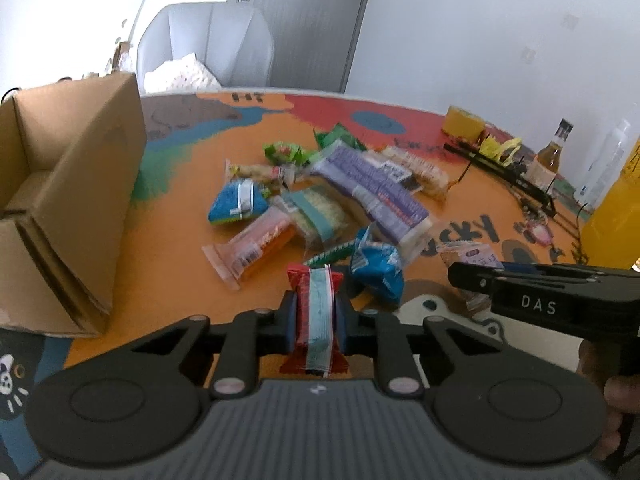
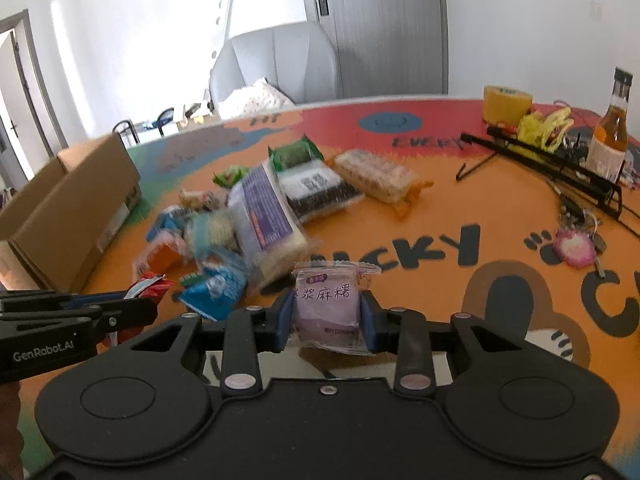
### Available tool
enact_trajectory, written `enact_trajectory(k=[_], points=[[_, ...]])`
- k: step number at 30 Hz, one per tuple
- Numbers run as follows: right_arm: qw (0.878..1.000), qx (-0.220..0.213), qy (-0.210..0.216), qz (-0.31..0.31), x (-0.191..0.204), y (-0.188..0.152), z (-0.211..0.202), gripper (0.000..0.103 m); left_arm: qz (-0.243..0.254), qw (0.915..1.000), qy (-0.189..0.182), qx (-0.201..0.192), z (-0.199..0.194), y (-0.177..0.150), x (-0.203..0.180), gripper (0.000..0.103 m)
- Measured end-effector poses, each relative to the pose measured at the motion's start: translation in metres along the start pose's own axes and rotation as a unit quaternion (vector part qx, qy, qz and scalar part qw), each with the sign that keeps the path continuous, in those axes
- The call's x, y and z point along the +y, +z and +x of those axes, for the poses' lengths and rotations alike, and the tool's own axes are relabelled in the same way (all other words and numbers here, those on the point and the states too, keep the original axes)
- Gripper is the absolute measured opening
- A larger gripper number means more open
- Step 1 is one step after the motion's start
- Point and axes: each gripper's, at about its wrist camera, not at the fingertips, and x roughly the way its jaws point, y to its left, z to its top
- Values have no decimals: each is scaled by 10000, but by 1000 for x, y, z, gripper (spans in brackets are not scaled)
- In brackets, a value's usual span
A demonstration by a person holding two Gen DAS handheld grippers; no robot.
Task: Organize snacks
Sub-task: 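Carry both snacks over the cardboard box and open the left tool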
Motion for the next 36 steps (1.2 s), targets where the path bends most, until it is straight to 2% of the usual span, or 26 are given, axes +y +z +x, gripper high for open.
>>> enact_trajectory(k=[20, 36], points=[[9967, -656, 454, -177, 43, 44, -20, 32, -95, 9967, 200, -787, -53, 43, 24, 19], [9918, -828, 878, -424, 88, 67, -13, 32, -354, 9903, 583, -1213, -84, 65, 65, 19]])
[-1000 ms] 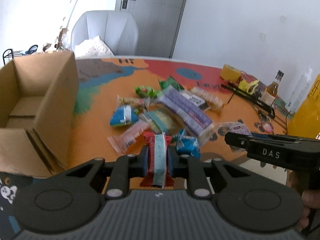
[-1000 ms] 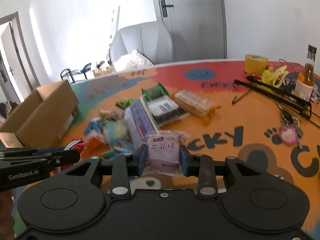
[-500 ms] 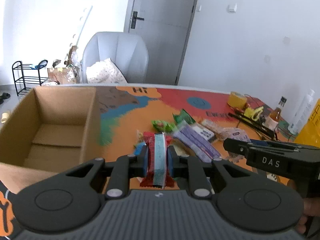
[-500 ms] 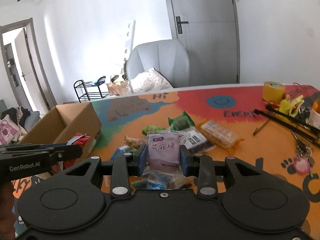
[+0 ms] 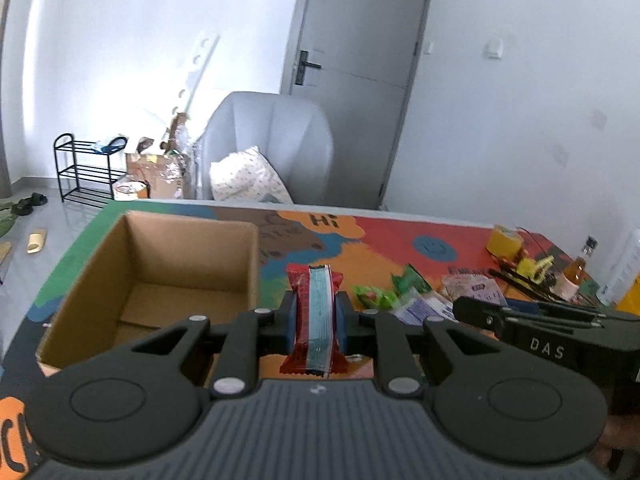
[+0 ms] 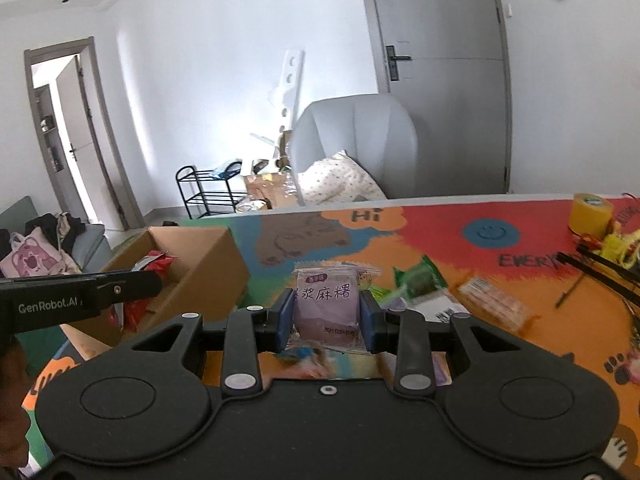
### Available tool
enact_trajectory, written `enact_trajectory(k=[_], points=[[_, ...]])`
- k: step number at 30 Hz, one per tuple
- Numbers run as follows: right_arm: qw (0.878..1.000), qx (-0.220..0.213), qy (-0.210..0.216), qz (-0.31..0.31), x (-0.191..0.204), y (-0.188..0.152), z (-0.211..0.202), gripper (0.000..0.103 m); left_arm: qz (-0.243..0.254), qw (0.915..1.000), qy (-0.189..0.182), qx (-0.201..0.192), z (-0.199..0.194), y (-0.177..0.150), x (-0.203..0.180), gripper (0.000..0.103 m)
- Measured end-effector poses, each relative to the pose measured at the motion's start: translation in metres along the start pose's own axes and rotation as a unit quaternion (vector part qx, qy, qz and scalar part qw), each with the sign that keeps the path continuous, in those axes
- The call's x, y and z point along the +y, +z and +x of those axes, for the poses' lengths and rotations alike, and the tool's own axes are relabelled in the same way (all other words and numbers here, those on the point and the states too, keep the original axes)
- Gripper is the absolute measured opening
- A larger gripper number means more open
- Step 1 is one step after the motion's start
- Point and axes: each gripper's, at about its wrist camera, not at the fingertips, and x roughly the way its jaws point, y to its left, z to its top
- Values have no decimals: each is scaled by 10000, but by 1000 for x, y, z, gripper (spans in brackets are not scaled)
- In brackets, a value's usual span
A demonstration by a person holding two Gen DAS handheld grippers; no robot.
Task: Organize snacks
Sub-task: 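Carry both snacks over the cardboard box and open the left tool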
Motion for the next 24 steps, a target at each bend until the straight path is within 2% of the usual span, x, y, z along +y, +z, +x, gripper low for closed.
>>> enact_trajectory(k=[12, 24], points=[[9987, 62, 474, -187, 42, 7, 28, 32, -360, 9982, 462, -95, -5, 8, 51, 19], [9966, 82, 755, -314, 73, 16, 47, 32, -736, 9942, 784, 51, 7, 6, 94, 19]])
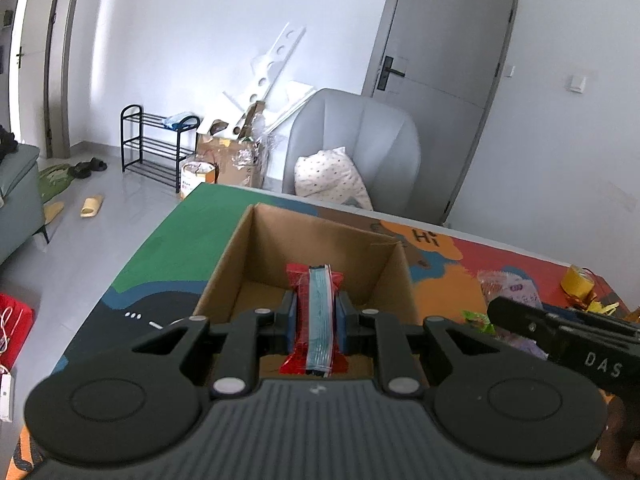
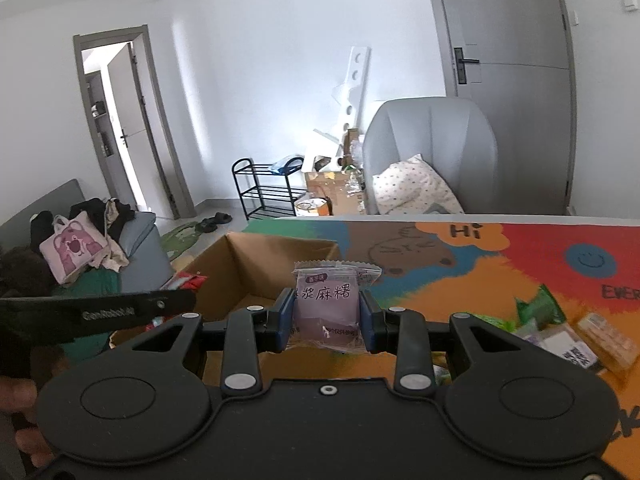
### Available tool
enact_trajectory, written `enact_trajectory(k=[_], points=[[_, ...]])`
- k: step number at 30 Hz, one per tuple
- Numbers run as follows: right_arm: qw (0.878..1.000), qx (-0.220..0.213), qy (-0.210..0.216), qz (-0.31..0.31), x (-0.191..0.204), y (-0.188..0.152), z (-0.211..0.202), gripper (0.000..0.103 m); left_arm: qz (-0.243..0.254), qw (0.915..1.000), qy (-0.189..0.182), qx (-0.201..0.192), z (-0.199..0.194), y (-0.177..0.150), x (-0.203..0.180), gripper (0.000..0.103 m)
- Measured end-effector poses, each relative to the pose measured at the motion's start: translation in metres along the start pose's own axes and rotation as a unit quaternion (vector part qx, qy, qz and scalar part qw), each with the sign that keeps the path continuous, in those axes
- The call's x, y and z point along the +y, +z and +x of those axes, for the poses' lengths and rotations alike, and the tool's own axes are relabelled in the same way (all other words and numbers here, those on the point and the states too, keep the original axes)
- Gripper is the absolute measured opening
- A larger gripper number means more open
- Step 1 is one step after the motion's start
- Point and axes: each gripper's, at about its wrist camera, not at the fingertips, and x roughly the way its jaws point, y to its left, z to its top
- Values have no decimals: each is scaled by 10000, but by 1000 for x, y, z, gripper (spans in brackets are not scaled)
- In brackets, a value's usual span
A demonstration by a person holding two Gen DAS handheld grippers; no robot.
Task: Organize snacks
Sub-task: 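Carry both snacks over the cardboard box and open the left tool, then open the right tool over the box, dropping the pink cake pack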
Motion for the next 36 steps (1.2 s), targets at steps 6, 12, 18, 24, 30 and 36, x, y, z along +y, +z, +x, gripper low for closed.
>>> enact_trajectory(k=[6, 12, 18, 24, 30, 36], points=[[9998, 78, 164, -7, 9, 1, 12, 32, -6, 9997, 254, -11, 2, 1, 6, 23], [9987, 82, 496, 78, 20, 5, 21, 33, -114, 9993, 363, -53, -3, 4, 11, 39], [9985, 30, 547, 57, 23, 7, 21, 54, -149, 9988, 434, -142, -8, 1, 14, 67], [9995, 80, 264, 182, 6, -2, 9, 73, -68, 9984, 556, -126, -2, -3, 9, 86], [9997, 39, 10, 233, -14, -16, -9, 89, -36, 9977, 668, 57, 6, -7, -1, 96], [9986, 79, -363, 376, -40, -27, -25, 92, 120, 9960, 889, -36, 4, -12, -19, 98]])
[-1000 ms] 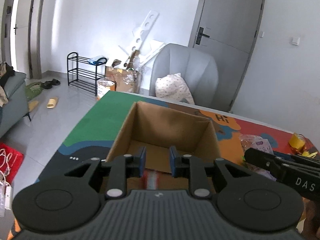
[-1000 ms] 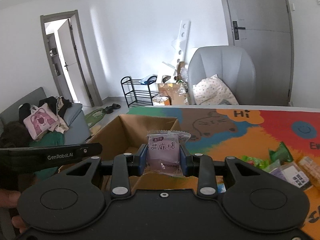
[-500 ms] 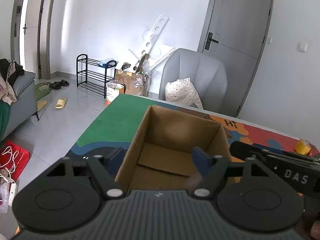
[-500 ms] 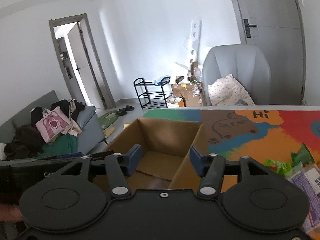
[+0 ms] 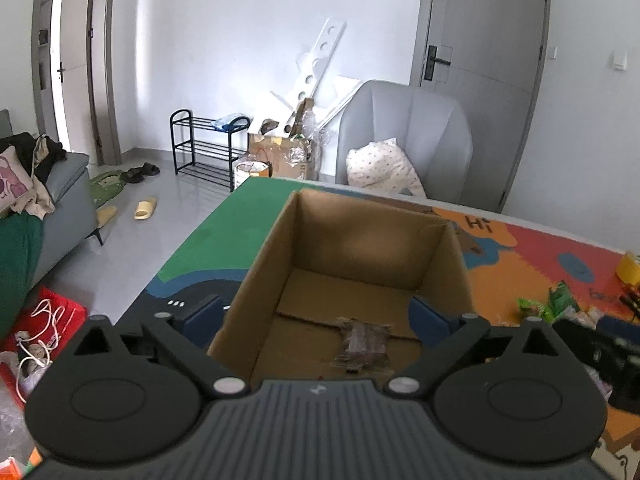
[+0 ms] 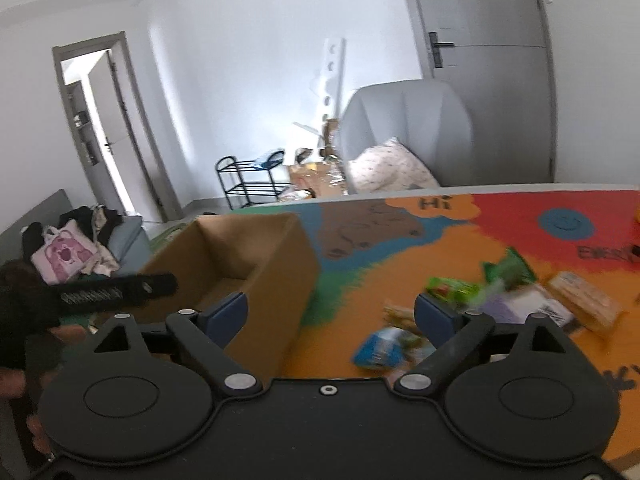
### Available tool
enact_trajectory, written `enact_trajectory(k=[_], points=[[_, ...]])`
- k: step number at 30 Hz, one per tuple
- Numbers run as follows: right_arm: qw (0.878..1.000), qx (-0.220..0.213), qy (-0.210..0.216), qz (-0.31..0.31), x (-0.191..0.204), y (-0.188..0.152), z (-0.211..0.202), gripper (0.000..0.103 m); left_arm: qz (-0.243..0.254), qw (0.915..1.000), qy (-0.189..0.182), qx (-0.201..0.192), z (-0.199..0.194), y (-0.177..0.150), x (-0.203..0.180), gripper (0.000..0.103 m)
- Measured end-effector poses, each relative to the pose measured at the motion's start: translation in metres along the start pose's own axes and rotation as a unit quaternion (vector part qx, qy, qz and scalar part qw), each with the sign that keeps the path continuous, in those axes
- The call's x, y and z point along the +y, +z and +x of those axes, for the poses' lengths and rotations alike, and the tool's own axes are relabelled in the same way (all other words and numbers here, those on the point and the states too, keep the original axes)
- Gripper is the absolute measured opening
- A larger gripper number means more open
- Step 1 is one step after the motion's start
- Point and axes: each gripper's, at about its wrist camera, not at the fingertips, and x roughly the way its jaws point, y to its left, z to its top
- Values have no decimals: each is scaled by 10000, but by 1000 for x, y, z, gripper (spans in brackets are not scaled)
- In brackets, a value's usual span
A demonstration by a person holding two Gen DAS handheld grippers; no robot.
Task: Organize snacks
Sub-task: 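Open the right tool over the box, dropping the pink cake pack, then return both tools to the pile and grasp the blue chip bag with the right tool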
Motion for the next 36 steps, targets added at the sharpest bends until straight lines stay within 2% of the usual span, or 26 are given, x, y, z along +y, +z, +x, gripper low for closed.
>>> enact_trajectory(k=[4, 12, 20, 30, 33, 36], points=[[9997, -67, -145, 199, -19, -4, -12, 93, -73, 9998, -170, -39, -4, 2, -6, 98], [9985, -44, -415, 361, -46, -20, -30, 96, 164, 9985, -521, 40, -11, -8, -35, 99], [9955, -51, -727, 613, -74, -35, -50, 100, 308, 9971, -695, 9, -14, -19, -58, 103], [9939, 77, -789, 770, -93, -50, -62, 100, 466, 9911, -1233, 171, -23, -29, -90, 103], [9944, 114, -725, 755, -97, -52, -64, 99, 486, 9894, -1349, 238, -25, -35, -98, 103], [9955, 213, -645, 667, -96, -55, -62, 91, 649, 9879, -1399, 166, -29, -41, -110, 103]])
